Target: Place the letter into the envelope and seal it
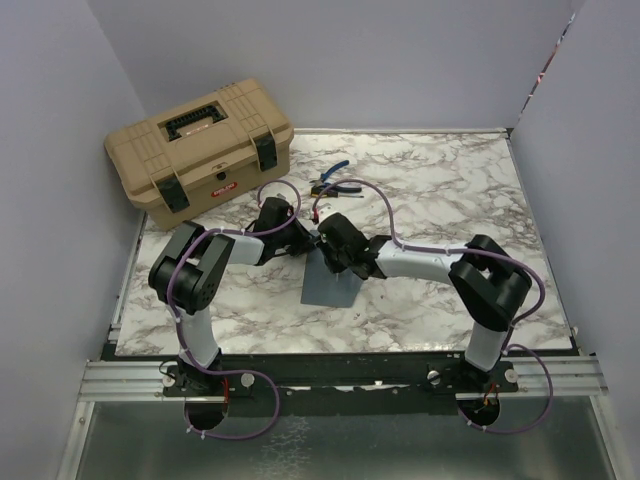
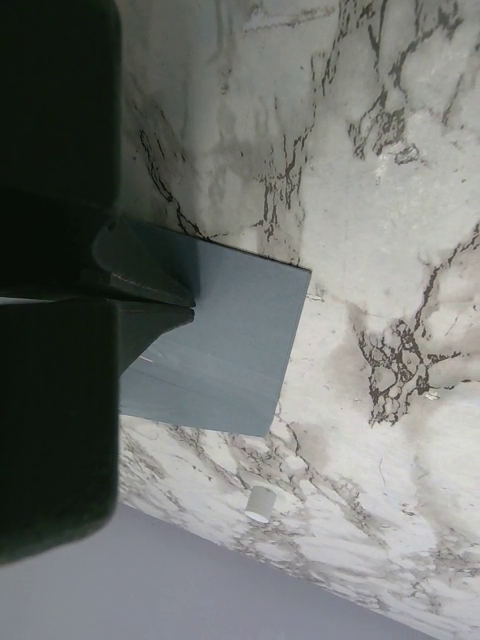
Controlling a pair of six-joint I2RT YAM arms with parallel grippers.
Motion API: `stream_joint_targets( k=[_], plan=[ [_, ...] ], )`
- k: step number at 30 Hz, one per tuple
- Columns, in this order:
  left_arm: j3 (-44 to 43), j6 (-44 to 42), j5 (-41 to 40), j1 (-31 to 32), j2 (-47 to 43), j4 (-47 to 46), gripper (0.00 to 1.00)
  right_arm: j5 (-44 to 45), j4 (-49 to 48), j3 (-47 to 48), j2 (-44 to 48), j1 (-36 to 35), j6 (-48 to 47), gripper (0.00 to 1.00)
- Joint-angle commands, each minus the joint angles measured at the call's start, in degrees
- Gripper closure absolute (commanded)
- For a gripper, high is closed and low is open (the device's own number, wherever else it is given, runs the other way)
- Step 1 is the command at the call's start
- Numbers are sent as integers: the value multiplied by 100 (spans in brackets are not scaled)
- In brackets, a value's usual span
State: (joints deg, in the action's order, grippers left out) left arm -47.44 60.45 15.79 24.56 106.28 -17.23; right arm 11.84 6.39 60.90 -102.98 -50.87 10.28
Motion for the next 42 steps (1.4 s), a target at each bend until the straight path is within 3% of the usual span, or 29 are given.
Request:
stream_joint_targets(
  k=[1,5,23,37,42],
  plan=[
    [367,-307,-572,14,512,1195,100,707,128,218,-482,182,44,100],
    [367,-308,-550,14,521,1183,100,715,221,320,-477,200,34,100],
    [332,-249,-640,14,586,1217,100,-1047,330,-563,393,-151,-168,100],
    [386,-237,-634,20,527,1214,100,948,477,337,-609,86,106,100],
    [377,-267,-609,14,541,1214,100,790,663,396,-429,139,84,100]
  ],
)
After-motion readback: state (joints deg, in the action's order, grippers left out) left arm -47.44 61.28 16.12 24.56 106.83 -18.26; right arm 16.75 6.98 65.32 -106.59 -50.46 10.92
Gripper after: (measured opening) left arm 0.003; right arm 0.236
